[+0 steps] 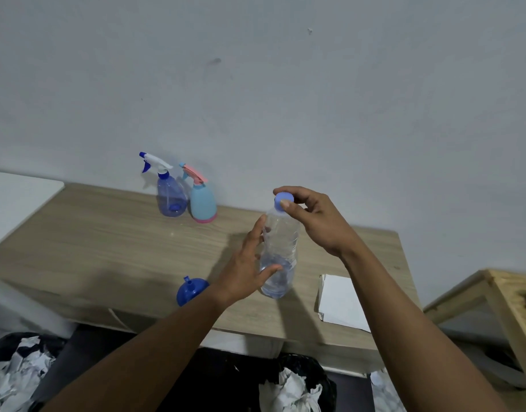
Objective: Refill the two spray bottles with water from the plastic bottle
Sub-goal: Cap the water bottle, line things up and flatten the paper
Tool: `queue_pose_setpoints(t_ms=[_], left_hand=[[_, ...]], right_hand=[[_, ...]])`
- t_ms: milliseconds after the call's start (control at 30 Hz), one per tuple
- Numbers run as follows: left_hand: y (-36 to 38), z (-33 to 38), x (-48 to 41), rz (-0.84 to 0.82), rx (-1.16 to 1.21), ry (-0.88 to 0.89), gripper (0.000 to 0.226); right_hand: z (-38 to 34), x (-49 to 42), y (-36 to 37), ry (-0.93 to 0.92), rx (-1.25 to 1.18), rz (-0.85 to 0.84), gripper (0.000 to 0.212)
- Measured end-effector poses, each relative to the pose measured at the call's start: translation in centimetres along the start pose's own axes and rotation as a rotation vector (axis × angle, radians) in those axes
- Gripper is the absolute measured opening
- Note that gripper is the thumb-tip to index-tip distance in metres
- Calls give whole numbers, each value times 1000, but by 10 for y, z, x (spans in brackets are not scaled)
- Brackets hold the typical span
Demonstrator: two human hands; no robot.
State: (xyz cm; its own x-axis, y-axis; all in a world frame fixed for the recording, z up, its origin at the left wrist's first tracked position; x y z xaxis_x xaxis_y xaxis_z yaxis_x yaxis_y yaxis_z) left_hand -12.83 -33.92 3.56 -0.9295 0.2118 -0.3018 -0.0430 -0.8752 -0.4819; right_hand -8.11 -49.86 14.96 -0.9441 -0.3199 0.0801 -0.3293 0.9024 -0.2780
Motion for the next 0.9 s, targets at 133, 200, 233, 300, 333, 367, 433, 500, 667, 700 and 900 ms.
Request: queue_pose_setpoints(t_ms=[133,200,233,300,333,367,433,500,667,700,900], left_hand=[[1,0,-1,-5,-4,-5,110],[0,0,-2,-6,-8,-7,110],[0,1,-2,-5,-6,-5,110],[0,1,-2,-7,-21,2,110],[0,2,-2,-11,-38,9,111],[1,2,-2,-13,-53,18,111],[1,0,-3,-6,-55,23,113],[0,-1,-4,-10,-34,26,113],[1,1,-4,-79,-104,65,119],[1,-1,-1,-90,-131,57,123],[-35,-45,50,92,-289,-7,109]], right_hand=[[2,0,7,-25,-39,149,21],[2,0,7,-34,-40,167,22],[1,0,5,-38,-25,144,21],[0,1,2,-40,25,76,24],[-1,2,1,-45,51,62,25],[-1,2,1,-52,66,69,24],[0,2,3,-51,50,108,18],[1,2,4,-51,10,147,16],[7,6,-3,-53,-53,183,27],[12,8,-4,-60,-90,213,31],[96,28,14,72,-189,435,84]])
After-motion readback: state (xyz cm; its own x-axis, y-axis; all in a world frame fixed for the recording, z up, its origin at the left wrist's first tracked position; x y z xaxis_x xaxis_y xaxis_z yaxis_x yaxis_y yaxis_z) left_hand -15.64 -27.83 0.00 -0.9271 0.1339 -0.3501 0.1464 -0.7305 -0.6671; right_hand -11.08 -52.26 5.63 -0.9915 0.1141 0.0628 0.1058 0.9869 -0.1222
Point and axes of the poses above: each hand's wrist, its own x-axis away from the middle knuckle, its own y-axis out of the palm, z = x × y, the point moved 3 cm from there along -x, towards the middle knuckle, and after that the axes turned 12 degrees about y, right-handed, at the moved point
